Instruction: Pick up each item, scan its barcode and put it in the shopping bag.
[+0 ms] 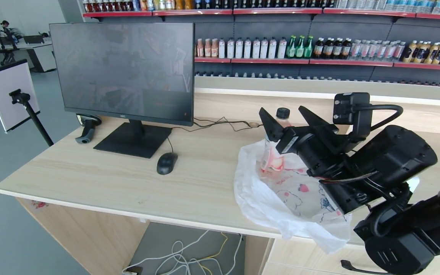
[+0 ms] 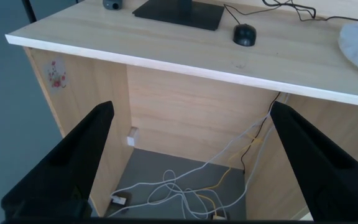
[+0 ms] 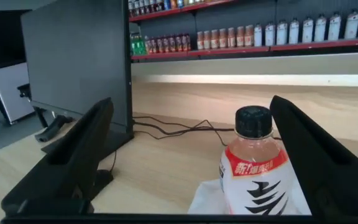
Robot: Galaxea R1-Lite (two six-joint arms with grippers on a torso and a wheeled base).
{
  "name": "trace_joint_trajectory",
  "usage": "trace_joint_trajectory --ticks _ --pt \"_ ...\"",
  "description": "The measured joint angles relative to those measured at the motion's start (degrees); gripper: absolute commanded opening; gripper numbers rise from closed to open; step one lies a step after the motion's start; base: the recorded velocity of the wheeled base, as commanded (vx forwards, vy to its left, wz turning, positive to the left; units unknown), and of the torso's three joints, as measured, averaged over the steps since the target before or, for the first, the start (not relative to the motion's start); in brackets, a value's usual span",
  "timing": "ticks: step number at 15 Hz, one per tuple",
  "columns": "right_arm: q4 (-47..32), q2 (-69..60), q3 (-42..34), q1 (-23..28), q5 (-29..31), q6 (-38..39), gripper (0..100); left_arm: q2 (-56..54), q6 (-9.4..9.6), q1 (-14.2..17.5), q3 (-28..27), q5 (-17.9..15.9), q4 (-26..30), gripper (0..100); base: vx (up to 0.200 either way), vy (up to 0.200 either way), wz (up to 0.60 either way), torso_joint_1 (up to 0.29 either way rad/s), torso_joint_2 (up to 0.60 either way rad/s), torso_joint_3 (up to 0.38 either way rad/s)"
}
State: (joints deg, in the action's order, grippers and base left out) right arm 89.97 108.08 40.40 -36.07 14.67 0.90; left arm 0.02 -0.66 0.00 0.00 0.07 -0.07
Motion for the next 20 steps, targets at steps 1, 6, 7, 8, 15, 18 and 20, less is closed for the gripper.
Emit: trace_joint_trajectory --ticks 1,6,7,8,15,18,20 --pt "-0.2 -0.3 -0.9 0.1 -0.1 0.0 100 0.0 0.00 0.0 0.0 0.0 0.0 100 0.000 0.000 -0.60 0.002 0.00 0.007" --pt "0.0 -0.8 -1.7 0.2 -0.1 0.0 100 0.0 -0.24 0.0 0.0 0.0 0.0 100 0.000 0.000 -0.60 0.005 0.00 0.000" --pt "0.0 -0.9 -2.0 0.2 0.0 0.0 100 0.0 -0.27 0.0 0.0 0.0 0.0 100 0.000 0.000 -0.60 0.007 0.00 0.002" --pt "0.0 -1.1 -2.4 0.2 0.0 0.0 100 0.0 -0.29 0.0 0.0 0.0 0.0 100 0.000 -0.200 0.00 0.002 0.00 0.002" --pt "0.0 -4.0 -4.9 0.2 0.0 -1.2 100 0.0 -0.51 0.0 0.0 0.1 0.0 100 0.000 -0.200 0.00 0.004 0.00 0.001" --pt "-0.1 -4.5 -5.1 0.2 0.0 -1.3 100 0.0 -0.54 0.0 0.0 0.1 0.0 100 0.000 -0.200 0.00 0.002 0.00 0.001" --pt "0.0 -4.7 -5.2 0.2 0.0 -1.3 100 0.0 -0.54 0.0 0.0 0.1 0.0 100 0.000 -0.200 0.00 -0.005 0.00 0.002"
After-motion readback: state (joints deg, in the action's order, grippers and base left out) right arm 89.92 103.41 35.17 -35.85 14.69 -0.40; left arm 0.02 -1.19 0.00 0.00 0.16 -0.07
